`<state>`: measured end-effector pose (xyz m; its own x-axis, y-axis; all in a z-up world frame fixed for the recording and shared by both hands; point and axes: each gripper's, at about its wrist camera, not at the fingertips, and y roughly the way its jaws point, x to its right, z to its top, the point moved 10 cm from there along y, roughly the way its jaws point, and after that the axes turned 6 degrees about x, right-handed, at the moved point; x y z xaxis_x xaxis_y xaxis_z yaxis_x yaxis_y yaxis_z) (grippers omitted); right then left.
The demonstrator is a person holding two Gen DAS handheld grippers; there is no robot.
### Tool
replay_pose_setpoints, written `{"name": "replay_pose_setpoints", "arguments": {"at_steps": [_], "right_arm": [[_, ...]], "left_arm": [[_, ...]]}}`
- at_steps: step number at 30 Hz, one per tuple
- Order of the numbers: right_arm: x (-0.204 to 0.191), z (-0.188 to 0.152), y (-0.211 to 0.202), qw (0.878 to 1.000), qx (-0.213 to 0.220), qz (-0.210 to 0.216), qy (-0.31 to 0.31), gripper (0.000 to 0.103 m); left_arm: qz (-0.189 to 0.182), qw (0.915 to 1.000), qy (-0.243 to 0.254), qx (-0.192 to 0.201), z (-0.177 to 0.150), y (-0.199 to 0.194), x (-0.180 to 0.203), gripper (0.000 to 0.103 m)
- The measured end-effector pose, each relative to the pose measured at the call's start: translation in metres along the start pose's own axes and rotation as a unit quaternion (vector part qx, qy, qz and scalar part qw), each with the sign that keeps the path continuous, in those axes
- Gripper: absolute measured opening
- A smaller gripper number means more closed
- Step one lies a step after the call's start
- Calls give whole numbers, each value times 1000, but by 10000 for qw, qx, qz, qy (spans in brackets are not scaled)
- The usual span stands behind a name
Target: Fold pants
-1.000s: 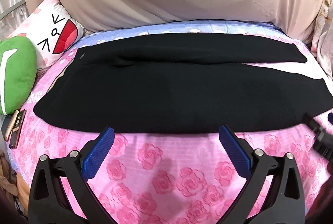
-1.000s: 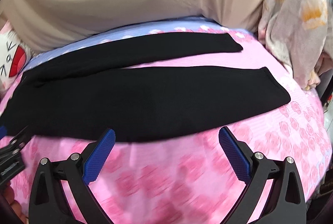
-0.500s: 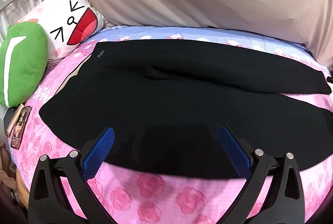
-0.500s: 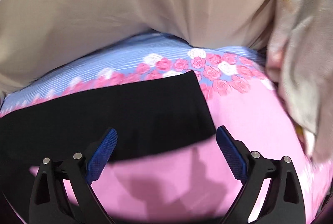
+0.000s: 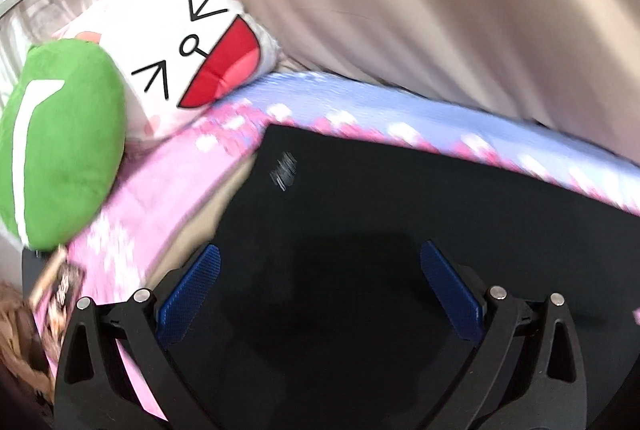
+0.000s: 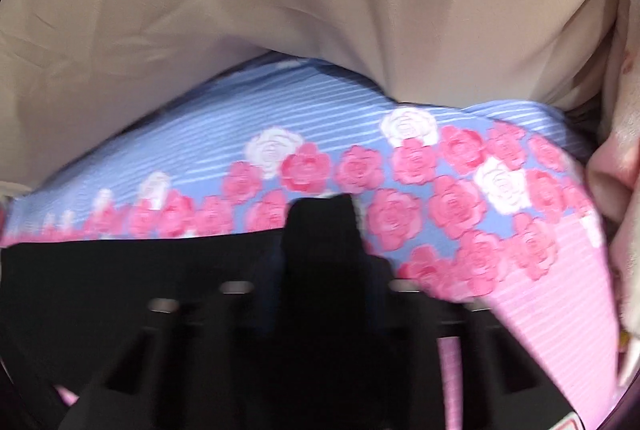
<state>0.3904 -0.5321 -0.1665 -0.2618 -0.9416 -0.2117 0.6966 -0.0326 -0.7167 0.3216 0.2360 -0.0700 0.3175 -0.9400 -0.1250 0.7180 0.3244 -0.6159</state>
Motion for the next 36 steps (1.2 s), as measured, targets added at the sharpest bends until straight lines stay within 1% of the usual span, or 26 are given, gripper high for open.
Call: {"name": "replay_pose_setpoints", "arguments": {"at_steps": [2,3,5,6,7,9,11,13,15,16,17,18,19,20,21,22,24,26,28,30,32,34,35,36], "right_arm": [[-3,-1,-3,9999,24,-85,-106,13],[-6,-2,-5,9998,48,-128,-156,13],[-6,-4,-11,9997,136,-192,-101,13],[-5,-6,-15,9996,180,-193,-56,13],[-5,-6,-17,9995,219,-219,-47,13],[-8,-7,-20,9993,247,-281,-50,13],[-14,-13,-23,9991,232,-350,-38,13],[-16,-15,-26,9989,245,-398,35,13],[-16,-25,-37,9986,229,-438,173,13],[-16,-27,-39,9983,227,-483,220,13],[-16,-31,-43,9981,228,-524,227,13],[-17,-31,-44,9980,225,-541,243,13],[-18,-32,-45,9978,231,-562,258,13],[-19,-31,-47,9975,263,-602,272,13],[-21,-31,-49,9974,286,-602,290,13],[-22,-31,-54,9971,332,-609,307,13],[-25,-30,-67,9968,437,-588,320,13],[-27,-28,-87,9963,591,-571,259,13],[-27,-28,-107,9958,733,-501,230,13],[-25,-34,-138,9947,925,-361,253,13],[-22,-45,-165,9936,1064,-273,244,13],[-20,-58,-189,9926,1182,-219,169,13],[-17,-70,-204,9923,1215,-186,142,13],[-16,-79,-211,9923,1216,-172,130,13]], "left_arm": [[151,9998,-26,-143,26,42,-11,98],[202,9997,-33,-164,32,53,-13,98],[493,9983,37,-317,48,92,-21,98],[555,9978,9,-354,52,104,-23,98],[482,9979,34,-425,55,120,-21,98],[455,9973,117,-561,57,145,-20,98],[538,9965,99,-634,57,168,-22,98],[339,9968,62,-724,56,181,-19,97],[36,9962,23,-869,52,192,-11,80],[-137,9954,8,-943,51,196,-7,69],[-151,9959,-2,-890,53,196,-6,44],[-252,9957,45,-889,55,194,-2,31],[-417,9946,40,-954,55,191,3,22],[-469,9947,-8,-915,58,185,5,13],[-479,9951,-21,-867,61,180,4,6],[-482,9961,-61,-735,66,169,1,5],[-641,9961,-168,-583,72,149,-2,4],[-876,9953,-252,-326,78,112,-14,4],[-1076,9939,-218,-64,78,70,-28,4],[-1250,9920,-126,134,67,25,-43,1],[-1383,9901,-136,185,51,-10,-56,1],[-1421,9896,-161,151,26,-41,-73,1],[-1395,9900,-151,168,16,-52,-80,0],[-1281,9915,-142,173,6,-56,-90,0]]}}
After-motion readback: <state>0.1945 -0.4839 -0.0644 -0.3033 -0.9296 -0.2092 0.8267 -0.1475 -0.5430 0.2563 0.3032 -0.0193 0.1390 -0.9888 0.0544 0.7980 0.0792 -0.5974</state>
